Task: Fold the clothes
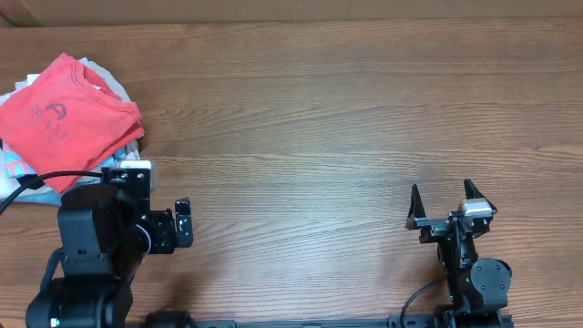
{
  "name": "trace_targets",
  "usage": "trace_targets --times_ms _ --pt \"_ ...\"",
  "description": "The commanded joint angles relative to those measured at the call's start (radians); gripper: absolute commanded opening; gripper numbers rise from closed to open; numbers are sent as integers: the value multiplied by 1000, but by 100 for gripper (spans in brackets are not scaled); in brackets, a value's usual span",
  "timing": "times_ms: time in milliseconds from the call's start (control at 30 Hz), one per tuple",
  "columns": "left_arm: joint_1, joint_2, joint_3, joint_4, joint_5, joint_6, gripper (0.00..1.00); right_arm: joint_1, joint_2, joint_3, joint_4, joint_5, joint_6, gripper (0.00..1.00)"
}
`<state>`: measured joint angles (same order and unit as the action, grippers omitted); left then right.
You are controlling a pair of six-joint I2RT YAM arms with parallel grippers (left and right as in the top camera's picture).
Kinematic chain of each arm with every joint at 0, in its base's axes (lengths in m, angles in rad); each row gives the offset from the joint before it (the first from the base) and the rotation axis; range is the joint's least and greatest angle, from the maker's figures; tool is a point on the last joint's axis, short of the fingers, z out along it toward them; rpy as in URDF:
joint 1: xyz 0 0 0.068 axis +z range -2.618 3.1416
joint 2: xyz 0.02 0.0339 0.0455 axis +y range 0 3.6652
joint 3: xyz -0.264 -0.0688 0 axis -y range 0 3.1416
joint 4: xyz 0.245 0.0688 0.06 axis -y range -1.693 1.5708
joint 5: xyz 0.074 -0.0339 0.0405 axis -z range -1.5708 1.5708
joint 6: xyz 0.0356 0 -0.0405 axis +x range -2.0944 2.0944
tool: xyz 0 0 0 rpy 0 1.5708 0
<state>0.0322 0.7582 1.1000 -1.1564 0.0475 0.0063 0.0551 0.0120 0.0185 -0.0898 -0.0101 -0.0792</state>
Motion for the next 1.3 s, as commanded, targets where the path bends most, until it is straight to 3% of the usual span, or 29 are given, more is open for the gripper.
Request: trace_targets --times_ms 0,200,333,800,933,1133,1267 --pt "-10 -45 -10 -10 -6 -3 100 6 -9 -10 6 10 -3 100" --pt "-10 -178 -103 0 -7 -2 100 6 -9 -10 6 9 -3 100" --pt "-10 -298 -257 96 -7 -2 100 6 -9 -10 6 10 -3 100" --pt "-21 -686 -843 720 51 -6 100 6 -9 -10 6 9 -4 100" --pt "-20 -750 -943 904 45 1 100 6 -9 -10 6 9 -3 100" --pt "-20 -755 -1097 1307 46 76 100 6 -9 -10 6 10 -4 100" --pt "-20 -755 -1095 1254 47 76 100 6 -9 -10 6 10 -3 100"
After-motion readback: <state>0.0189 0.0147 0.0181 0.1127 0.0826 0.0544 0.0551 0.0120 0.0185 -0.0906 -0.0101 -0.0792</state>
